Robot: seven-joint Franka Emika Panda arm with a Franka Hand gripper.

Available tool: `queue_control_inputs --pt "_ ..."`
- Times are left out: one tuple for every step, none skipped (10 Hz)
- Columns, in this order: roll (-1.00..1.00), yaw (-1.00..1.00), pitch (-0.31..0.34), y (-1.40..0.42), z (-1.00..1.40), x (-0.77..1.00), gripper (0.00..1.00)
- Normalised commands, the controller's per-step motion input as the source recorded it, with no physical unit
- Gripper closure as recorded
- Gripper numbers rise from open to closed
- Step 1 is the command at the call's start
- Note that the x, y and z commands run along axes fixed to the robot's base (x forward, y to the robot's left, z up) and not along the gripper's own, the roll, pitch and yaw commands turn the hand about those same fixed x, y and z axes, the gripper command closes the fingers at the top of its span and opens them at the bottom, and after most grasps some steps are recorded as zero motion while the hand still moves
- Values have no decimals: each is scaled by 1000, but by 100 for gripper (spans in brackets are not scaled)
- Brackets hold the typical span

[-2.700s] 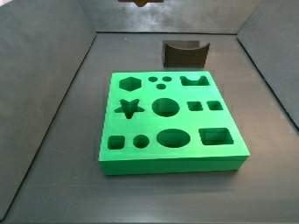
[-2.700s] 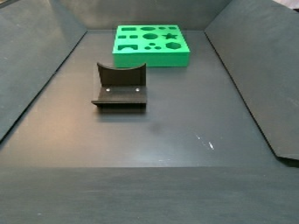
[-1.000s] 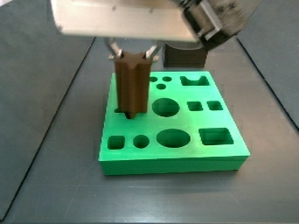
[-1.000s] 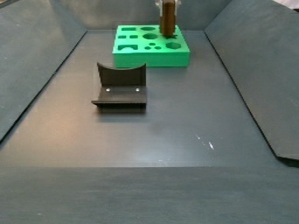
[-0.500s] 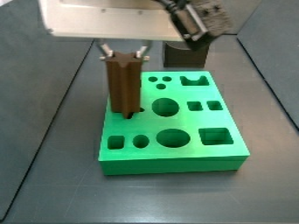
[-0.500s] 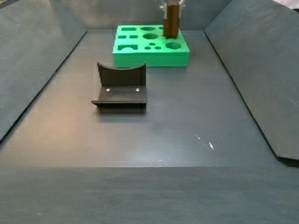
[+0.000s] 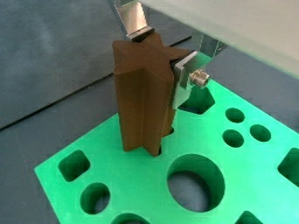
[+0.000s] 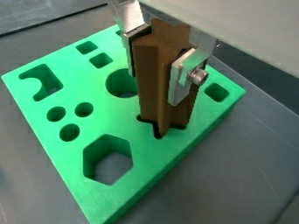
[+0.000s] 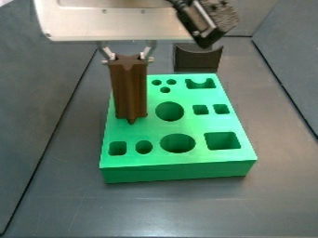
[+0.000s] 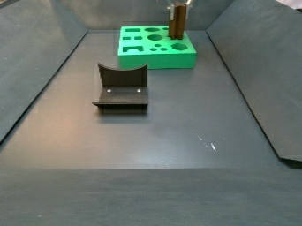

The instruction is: Insert the star object.

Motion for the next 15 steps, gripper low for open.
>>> queue_control_inputs --pt "236 211 0 51 -569 106 100" --pt "307 191 0 43 -646 -3 100" --pt "234 0 0 129 -497 -271 100" --pt "216 -77 39 203 -389 -194 100" --pt "233 -40 31 186 -326 -189 100" --pt "304 0 -10 0 -540 -223 100" --pt "217 60 -163 -49 -780 -151 100" --pt "229 0 -133 -97 -837 -154 100" --pt "246 0 -140 -77 -800 -131 100" --pt "260 3 -159 -57 -754 -94 100" --pt "263 0 -161 -120 -737 0 100" --pt "147 0 -216 -254 -783 0 100" --pt "94 9 -229 -329 -797 0 100" --pt "-126 0 -199 -26 -663 71 100" --pt "-294 -69 -167 134 -497 171 100"
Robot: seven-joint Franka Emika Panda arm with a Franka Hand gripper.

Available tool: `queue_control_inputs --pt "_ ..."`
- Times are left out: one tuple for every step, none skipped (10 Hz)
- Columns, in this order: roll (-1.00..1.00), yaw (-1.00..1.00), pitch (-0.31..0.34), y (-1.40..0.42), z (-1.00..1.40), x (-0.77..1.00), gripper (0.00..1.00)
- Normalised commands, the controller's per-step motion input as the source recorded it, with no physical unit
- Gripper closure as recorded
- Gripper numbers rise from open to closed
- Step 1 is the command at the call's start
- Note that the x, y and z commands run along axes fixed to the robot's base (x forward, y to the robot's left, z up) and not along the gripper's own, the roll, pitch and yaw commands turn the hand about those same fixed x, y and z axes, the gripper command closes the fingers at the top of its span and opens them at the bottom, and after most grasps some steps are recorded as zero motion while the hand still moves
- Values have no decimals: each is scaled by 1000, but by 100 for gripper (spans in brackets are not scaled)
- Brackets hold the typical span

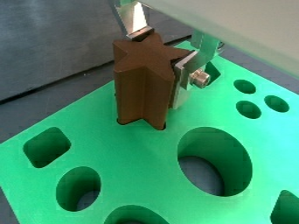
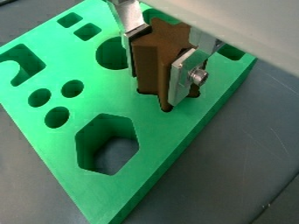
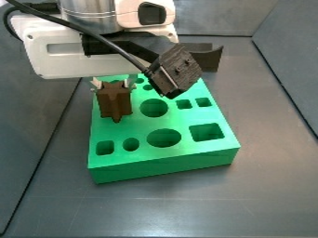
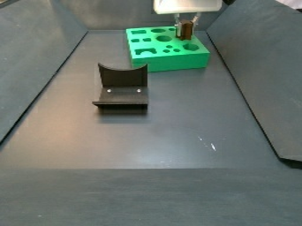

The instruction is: Insert the star object.

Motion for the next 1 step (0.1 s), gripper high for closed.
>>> queue_control_inputs --pt "0 0 0 0 0 0 100"
